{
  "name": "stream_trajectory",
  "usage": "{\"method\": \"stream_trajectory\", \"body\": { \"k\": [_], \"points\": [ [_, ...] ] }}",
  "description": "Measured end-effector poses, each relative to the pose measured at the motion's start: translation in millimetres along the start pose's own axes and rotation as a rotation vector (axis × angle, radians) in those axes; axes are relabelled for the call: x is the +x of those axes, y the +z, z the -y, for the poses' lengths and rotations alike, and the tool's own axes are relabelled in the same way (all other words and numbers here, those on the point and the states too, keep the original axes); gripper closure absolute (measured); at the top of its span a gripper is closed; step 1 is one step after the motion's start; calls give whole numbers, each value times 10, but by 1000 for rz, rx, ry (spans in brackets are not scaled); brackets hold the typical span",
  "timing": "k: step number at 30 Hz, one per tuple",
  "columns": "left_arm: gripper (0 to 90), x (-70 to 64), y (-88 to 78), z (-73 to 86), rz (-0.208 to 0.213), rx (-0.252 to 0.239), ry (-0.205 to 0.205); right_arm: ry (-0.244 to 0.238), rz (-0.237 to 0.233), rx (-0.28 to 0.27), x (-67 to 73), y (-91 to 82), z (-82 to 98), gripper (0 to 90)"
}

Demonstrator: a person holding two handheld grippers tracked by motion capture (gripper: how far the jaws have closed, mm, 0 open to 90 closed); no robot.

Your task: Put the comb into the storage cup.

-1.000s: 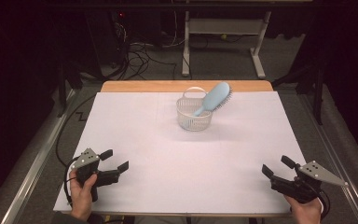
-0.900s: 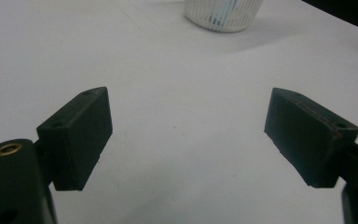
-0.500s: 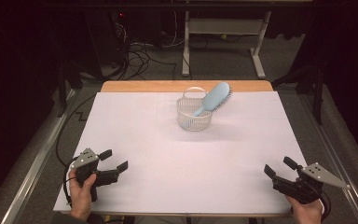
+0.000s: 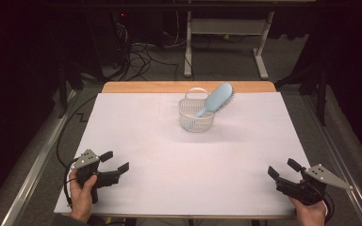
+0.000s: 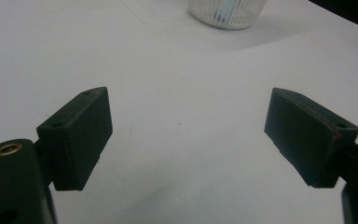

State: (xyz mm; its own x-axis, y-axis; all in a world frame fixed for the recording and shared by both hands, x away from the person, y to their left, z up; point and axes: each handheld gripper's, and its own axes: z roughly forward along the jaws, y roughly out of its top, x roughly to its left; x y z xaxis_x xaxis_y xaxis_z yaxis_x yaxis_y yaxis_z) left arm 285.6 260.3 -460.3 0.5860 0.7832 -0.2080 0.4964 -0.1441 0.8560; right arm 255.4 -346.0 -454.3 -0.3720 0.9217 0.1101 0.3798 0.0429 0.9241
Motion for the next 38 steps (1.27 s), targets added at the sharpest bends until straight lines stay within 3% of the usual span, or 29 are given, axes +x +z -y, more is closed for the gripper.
{"method": "stream_trajectory", "body": {
  "k": [38],
  "points": [
    [160, 13, -8, 30, 2, 18, -15, 10, -10, 26, 27, 8, 36, 179]
  ]
}}
